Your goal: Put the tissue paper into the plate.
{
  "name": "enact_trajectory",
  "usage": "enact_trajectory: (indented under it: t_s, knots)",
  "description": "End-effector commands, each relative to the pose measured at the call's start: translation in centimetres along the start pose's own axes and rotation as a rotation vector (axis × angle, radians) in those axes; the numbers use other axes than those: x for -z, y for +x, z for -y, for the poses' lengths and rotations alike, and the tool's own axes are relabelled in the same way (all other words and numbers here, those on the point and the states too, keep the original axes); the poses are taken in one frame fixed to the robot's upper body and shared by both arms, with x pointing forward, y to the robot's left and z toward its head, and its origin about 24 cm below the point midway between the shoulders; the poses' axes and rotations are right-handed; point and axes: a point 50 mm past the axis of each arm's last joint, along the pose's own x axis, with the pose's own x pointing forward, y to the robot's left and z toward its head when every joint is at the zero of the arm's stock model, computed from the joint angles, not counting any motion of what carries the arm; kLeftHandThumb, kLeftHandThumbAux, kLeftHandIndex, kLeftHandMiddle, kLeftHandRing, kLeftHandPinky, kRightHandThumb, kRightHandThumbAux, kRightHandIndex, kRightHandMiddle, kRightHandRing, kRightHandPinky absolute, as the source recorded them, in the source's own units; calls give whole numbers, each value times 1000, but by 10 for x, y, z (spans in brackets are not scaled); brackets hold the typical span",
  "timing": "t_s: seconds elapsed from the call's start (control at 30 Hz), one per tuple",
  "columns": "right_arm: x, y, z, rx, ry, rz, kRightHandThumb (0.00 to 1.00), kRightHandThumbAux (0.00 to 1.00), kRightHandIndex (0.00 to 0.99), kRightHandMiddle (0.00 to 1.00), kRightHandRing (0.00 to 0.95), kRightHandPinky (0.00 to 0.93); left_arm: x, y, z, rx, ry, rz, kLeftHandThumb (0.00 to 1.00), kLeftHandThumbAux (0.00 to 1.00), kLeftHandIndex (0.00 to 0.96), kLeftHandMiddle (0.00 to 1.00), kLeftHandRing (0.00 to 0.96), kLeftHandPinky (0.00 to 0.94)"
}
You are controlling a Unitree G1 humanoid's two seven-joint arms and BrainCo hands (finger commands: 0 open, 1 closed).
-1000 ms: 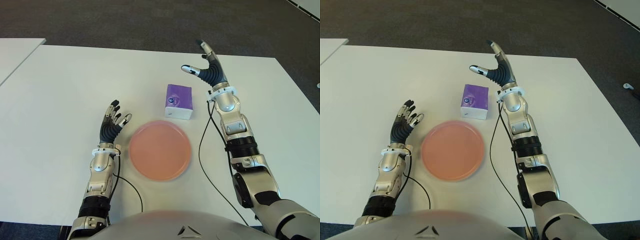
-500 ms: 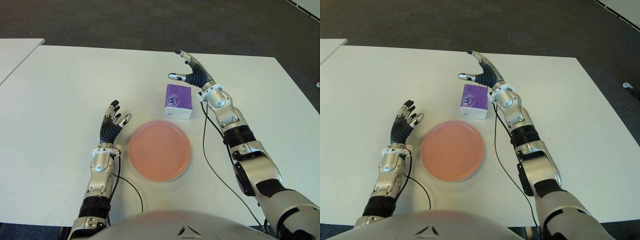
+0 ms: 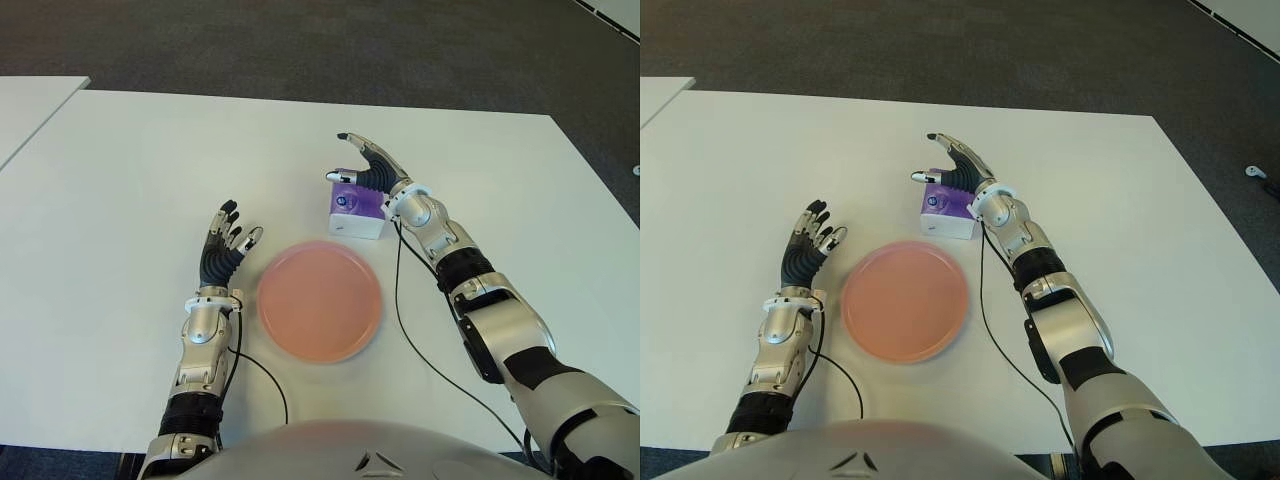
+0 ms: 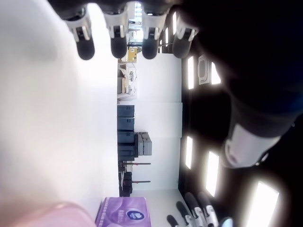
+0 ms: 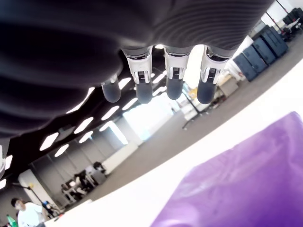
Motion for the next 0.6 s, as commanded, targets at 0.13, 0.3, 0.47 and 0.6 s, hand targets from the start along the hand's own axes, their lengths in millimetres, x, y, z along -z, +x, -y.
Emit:
enact_trajectory:
  t_s: [0.13,0.3,0.47,0.6]
  knots:
    - [11,2,-6,-11,12,-91,291,380,0,0,0,0,2,-3,-1,-15,11,-8,0,653,26,27,0,0]
    - [16,2,-6,-15,21,-123,273,382,0,0,0,0,2,-3,-1,-14,15,-8,0,653,25,24,0,0]
    - [21,1,-5,-18,20,-146,270,394,0,0,0,0,2,-3,-1,-16,15,-8,0,656,24,25,0,0]
    - [23,0,-5,-22,13,-154,261,395,0,0,0,0,2,-3,-2,-18,11,-11,0,657,24,28,0,0]
